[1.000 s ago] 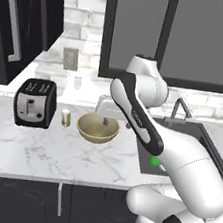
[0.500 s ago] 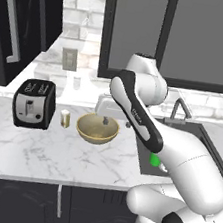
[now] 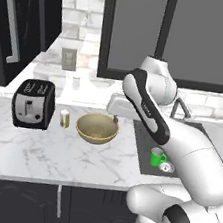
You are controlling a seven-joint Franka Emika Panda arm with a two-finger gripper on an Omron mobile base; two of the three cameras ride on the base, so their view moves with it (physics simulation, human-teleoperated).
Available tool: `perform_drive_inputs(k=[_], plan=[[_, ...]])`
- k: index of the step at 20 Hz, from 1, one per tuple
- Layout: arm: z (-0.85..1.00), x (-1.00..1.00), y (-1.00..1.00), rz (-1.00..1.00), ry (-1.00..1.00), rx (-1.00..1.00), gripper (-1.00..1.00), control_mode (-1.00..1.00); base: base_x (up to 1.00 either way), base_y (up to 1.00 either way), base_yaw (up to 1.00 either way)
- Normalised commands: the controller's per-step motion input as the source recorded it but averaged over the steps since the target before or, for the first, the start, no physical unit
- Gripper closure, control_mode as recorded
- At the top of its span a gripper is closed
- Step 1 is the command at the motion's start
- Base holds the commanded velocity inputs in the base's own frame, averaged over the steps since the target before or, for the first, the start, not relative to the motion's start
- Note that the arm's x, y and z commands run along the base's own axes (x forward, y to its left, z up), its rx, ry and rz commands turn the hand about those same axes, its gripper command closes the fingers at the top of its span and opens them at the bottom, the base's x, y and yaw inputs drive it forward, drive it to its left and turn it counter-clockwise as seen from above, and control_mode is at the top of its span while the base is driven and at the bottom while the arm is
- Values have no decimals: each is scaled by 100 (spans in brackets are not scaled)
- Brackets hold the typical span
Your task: Pick the mug and place it in the sink. Pick the bowl and place it in the open cabinet and then close the cabinet.
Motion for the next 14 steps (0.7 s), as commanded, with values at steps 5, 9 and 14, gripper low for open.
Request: perform_drive_inputs(k=[5,9,14], plan=[[-19,2,-82,-3,2,6,-100,-100,0,0,0],[-45,-1,-59,-4,2,2,-100,-100,0,0,0],[-73,-11,-21,-7,4,0,-100,-100,0,0,0]])
